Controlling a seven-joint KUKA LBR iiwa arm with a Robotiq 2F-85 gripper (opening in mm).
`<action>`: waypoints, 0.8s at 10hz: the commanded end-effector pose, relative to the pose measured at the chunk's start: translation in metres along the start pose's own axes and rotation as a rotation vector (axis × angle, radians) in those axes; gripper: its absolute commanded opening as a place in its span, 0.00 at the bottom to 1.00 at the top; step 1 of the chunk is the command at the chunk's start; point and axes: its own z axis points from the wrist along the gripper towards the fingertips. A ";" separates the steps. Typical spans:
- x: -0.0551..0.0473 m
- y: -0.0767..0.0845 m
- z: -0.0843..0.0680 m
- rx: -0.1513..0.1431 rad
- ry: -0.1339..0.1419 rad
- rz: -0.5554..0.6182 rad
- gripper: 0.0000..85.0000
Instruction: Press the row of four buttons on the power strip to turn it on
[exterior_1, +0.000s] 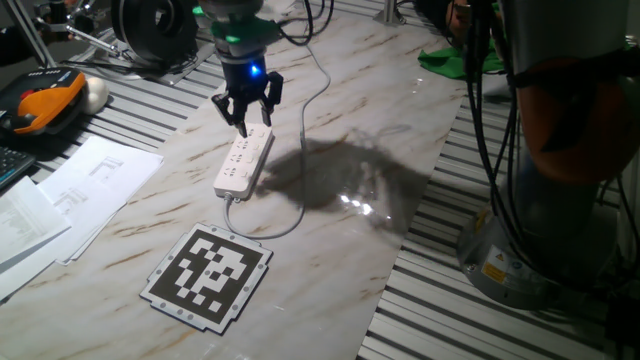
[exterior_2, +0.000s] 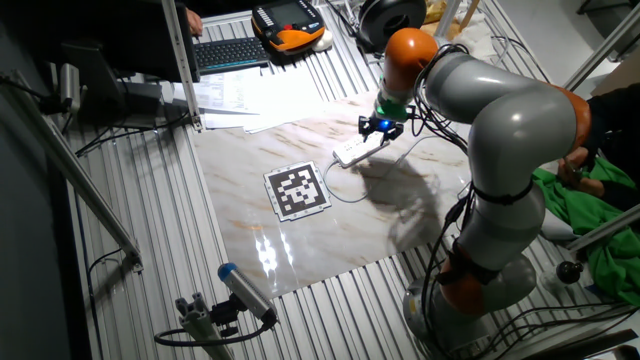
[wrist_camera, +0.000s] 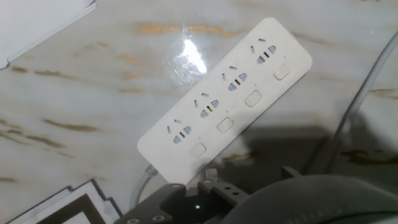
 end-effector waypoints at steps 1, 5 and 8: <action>0.000 0.000 0.001 0.005 -0.005 -0.007 0.60; 0.001 0.000 0.001 0.007 0.003 -0.011 0.60; 0.001 0.000 0.001 0.051 0.039 0.041 0.60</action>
